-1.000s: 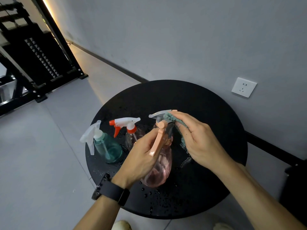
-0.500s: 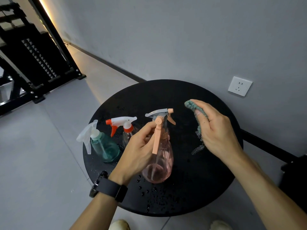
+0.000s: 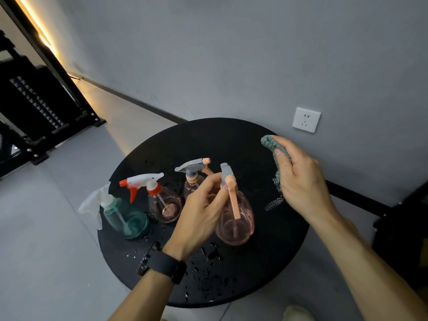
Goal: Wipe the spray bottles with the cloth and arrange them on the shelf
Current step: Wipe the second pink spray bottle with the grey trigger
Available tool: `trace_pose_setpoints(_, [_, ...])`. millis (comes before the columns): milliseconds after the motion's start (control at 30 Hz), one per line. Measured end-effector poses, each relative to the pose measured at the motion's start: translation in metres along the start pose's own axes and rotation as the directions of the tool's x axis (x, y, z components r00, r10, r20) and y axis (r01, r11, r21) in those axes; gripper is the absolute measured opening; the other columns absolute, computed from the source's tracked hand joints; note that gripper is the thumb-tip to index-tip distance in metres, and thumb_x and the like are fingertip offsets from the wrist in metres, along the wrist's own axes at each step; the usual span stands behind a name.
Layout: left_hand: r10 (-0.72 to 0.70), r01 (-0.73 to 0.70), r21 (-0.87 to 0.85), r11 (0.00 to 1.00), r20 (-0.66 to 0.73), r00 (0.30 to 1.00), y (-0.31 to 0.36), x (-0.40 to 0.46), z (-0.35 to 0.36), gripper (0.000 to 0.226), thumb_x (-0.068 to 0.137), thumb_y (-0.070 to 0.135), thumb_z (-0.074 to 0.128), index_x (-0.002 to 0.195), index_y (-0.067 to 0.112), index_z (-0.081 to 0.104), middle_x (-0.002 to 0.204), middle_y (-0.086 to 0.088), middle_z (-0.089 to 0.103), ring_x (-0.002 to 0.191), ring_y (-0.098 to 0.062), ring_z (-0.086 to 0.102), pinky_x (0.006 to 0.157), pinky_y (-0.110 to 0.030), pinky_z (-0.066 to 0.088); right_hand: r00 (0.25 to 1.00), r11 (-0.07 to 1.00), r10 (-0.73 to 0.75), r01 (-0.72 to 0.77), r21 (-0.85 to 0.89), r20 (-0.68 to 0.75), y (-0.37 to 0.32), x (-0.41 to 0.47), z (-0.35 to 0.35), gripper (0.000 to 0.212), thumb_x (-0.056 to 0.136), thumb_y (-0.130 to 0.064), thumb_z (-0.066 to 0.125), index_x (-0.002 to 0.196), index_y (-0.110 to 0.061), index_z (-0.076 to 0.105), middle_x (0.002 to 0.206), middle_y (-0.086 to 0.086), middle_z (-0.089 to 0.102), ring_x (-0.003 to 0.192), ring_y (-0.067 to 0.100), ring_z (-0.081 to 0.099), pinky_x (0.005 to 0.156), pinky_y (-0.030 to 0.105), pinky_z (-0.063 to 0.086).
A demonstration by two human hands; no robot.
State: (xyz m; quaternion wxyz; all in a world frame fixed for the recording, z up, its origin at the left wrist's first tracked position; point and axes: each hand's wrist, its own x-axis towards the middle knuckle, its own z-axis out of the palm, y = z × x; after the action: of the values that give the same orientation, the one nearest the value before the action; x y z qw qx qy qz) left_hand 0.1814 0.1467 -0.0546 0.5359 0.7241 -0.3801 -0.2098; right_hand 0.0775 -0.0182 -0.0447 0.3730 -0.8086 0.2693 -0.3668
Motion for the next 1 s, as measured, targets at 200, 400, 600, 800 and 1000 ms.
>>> trace_pose_setpoints(200, [-0.003,0.004,0.029,1.000,-0.007,1.000,-0.001,0.025,0.019,0.027,0.098,0.040,0.046,0.115,0.026,0.062,0.100,0.022,0.067,0.094,0.004,0.064,0.079,-0.011,0.049,1.000,1.000,0.003,-0.003,-0.020,-0.001,0.008,0.002,-0.007,0.033,0.102,-0.013,0.045,0.133,-0.012,0.057,0.123,0.003,0.064,0.101,0.005,0.054,0.080,-0.008,0.031])
trace_pose_setpoints(400, [-0.001,0.003,0.061,0.998,-0.031,1.000,-0.001,0.050,0.034,0.027,0.101,0.037,0.046,0.120,0.023,0.059,0.102,0.010,0.068,0.093,0.000,0.065,0.081,-0.018,0.053,1.000,1.000,0.005,-0.005,-0.018,-0.007,0.012,0.005,-0.011,0.035,0.102,-0.013,0.044,0.136,-0.011,0.054,0.133,0.002,0.059,0.113,0.000,0.049,0.086,-0.009,0.028])
trace_pose_setpoints(600, [-0.004,0.009,0.101,0.995,-0.051,0.999,-0.008,0.067,0.047,0.029,0.104,0.038,0.040,0.123,0.021,0.053,0.094,0.008,0.064,0.080,-0.004,0.061,0.075,-0.024,0.051,0.998,1.000,-0.001,0.000,-0.016,-0.056,0.017,0.008,-0.015,0.033,0.102,-0.012,0.044,0.132,-0.008,0.057,0.127,0.004,0.063,0.107,0.001,0.051,0.084,-0.009,0.027])
trace_pose_setpoints(800, [-0.010,0.016,0.165,0.986,-0.040,0.999,-0.025,0.078,0.056,0.030,0.105,0.036,0.038,0.125,0.017,0.050,0.093,0.004,0.064,0.075,-0.007,0.061,0.065,-0.021,0.049,0.999,1.000,0.003,-0.004,-0.021,-0.047,0.022,0.008,-0.016,0.032,0.103,-0.013,0.043,0.132,-0.009,0.057,0.125,0.003,0.064,0.108,0.006,0.056,0.083,-0.007,0.031])
trace_pose_setpoints(1000, [-0.006,0.012,0.215,0.977,-0.031,1.000,-0.040,0.086,0.062,0.032,0.105,0.036,0.035,0.125,0.013,0.045,0.095,-0.001,0.063,0.084,-0.017,0.065,0.063,-0.024,0.050,0.997,1.000,0.024,-0.024,-0.013,-0.068,0.025,0.010,-0.019,0.032,0.103,-0.015,0.042,0.131,-0.010,0.058,0.114,0.005,0.068,0.091,0.005,0.055,0.074,-0.005,0.033])
